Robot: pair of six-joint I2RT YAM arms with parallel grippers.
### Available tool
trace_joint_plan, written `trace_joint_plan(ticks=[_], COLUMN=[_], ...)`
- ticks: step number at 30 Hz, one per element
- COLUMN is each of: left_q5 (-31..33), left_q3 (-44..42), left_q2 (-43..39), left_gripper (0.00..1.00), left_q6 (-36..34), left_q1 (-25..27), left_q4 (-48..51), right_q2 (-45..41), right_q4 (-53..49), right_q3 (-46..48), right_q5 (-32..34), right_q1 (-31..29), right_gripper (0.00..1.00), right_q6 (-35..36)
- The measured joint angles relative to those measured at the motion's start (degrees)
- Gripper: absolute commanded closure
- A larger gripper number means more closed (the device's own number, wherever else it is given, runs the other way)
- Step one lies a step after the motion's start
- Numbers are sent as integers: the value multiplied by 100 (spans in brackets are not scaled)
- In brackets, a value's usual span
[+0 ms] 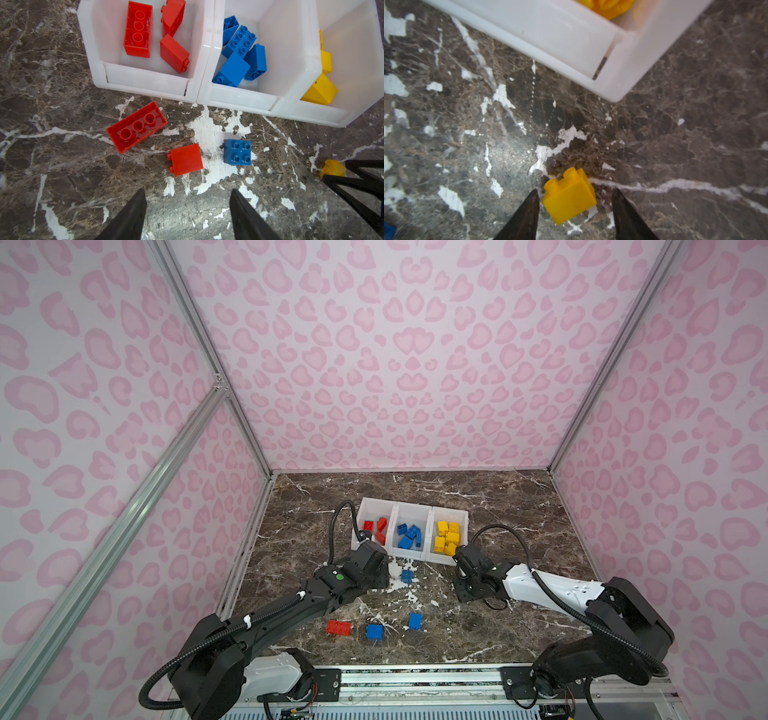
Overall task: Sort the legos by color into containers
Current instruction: 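Lower the right gripper onto the small yellow brick and close while the left gripper withdraws, then carry the small yellow brick into the yellow compartment and release it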
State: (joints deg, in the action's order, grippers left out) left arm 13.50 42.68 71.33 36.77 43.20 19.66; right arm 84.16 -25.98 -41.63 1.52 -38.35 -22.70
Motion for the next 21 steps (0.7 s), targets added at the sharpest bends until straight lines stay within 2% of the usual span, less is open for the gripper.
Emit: trace_joint_plan(ticks=[21], left_q5=[44], left_q3=[63], left_q2=[26], left_gripper=[34], left_q6=[2], left_q1=[68], left_q4=[4], right_q2=[286], right_q4=[131], right_q3=[-133], right_q5=[149], right_q1=[-37], right_gripper=[64], right_q6=[129])
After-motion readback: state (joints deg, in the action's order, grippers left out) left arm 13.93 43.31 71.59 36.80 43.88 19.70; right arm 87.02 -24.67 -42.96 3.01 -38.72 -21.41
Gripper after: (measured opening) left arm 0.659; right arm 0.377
